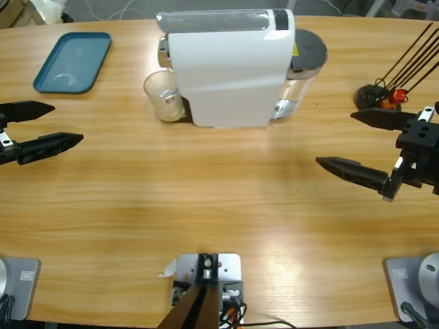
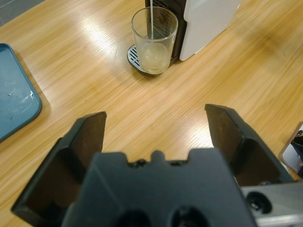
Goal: Pour coffee
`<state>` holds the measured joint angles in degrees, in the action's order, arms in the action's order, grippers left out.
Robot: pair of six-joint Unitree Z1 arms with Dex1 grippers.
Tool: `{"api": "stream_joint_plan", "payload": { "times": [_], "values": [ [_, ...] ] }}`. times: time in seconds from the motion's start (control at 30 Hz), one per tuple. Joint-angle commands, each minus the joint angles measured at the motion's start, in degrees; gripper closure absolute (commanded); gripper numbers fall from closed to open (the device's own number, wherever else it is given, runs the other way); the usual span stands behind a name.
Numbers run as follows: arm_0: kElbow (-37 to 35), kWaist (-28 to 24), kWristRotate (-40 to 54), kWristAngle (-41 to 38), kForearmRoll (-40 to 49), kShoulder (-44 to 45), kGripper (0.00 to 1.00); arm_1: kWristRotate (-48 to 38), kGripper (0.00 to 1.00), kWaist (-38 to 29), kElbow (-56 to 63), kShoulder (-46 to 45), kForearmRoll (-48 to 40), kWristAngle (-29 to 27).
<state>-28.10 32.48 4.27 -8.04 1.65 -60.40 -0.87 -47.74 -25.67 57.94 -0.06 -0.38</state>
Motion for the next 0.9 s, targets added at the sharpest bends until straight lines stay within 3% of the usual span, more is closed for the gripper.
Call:
{"api": "stream_joint_plan", "payload": {
  "times": [0.03,0.9],
  "values": [
    [1.29,0.48,0.21,-0.93,-0.51,-1.74,0.096,0.69,0.000,-0.68,0.35,1.65,0.85,0.69],
    [1.29,0.48,0.21,-0.93,-0.33,-1.74,0.104,0.69,0.000,-0.68,0.09,1.65,1.73,0.90]
  ]
}}
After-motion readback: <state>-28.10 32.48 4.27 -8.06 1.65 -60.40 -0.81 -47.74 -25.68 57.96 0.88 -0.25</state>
